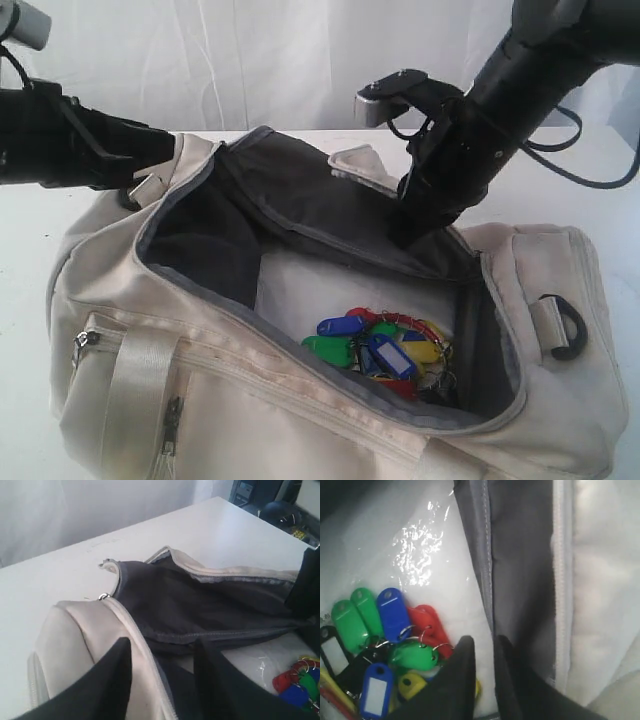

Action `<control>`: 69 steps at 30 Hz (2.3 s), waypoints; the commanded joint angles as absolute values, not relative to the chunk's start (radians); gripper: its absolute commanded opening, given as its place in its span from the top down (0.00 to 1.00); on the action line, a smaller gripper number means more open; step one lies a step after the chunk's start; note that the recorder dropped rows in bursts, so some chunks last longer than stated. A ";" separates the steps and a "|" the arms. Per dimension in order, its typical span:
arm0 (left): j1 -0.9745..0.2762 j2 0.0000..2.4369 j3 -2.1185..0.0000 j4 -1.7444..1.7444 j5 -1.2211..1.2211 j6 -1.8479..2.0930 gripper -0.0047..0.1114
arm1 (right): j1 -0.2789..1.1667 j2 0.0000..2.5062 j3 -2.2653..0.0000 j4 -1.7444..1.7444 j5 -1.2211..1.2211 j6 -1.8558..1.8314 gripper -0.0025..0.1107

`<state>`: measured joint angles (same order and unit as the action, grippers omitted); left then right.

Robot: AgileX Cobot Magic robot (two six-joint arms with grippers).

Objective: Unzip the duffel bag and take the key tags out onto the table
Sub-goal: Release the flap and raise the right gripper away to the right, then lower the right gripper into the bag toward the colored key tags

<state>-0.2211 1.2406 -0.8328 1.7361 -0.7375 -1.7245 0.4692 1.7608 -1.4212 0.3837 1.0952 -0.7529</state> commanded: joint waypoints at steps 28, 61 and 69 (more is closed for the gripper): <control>-0.222 0.570 -0.829 1.744 -0.682 -1.859 0.57 | 0.396 1.722 -1.417 -0.424 0.627 0.210 0.86; -0.222 0.544 -0.768 1.744 -0.491 -1.742 0.96 | 0.450 1.060 -0.885 0.796 0.724 -0.984 0.84; -0.222 0.377 -0.557 1.744 -0.226 -1.699 0.96 | 0.520 1.150 -0.848 0.798 0.539 -1.025 0.43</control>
<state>-0.2211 0.4283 -0.5970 1.7344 -0.2530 -1.7116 0.5166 1.1294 -0.8508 0.7840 0.6216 -1.0204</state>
